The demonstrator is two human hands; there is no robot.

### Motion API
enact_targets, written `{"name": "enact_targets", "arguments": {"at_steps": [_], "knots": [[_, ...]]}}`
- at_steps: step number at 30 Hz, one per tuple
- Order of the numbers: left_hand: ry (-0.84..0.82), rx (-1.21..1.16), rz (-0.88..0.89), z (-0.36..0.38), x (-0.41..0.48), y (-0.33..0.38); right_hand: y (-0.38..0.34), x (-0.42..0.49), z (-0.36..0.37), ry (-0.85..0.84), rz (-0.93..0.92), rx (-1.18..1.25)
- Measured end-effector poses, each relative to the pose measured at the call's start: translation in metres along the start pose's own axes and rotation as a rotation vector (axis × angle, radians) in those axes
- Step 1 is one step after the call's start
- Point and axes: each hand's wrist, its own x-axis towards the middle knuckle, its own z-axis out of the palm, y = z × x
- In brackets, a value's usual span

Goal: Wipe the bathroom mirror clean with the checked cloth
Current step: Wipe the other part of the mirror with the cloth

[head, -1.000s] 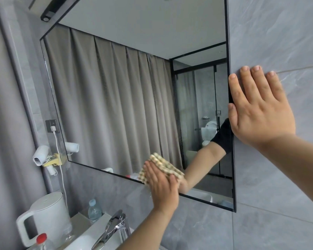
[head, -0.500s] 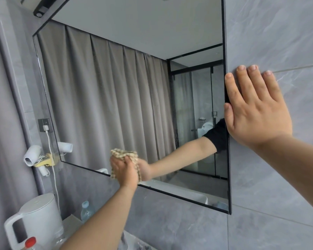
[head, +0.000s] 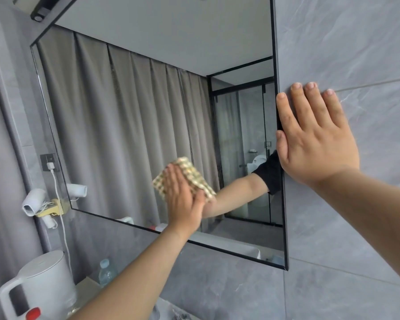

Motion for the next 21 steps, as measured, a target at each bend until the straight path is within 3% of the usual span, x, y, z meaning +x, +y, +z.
{"name": "enact_targets", "arguments": {"at_steps": [4,6,8,11,17,21], "knots": [[-0.208,0.34,0.751,0.011,-0.025,0.021,0.0,0.0,0.0,0.02,0.003,0.017],[-0.175,0.418,0.944,0.015,-0.027,0.017,0.0,0.0,0.0,0.027,0.0,0.016],[-0.164,0.477,1.029,0.009,-0.01,0.019,0.001,0.0,0.001,0.03,-0.003,0.013],[-0.19,0.445,0.961,-0.011,0.043,0.046,0.001,0.0,0.002,0.032,-0.003,0.017],[0.042,0.223,0.502,-0.06,0.174,0.1,0.001,-0.001,0.002,0.037,-0.008,0.019],[0.088,0.221,0.46,-0.066,0.186,0.096,0.001,-0.001,0.001,0.033,-0.007,0.034]]}}
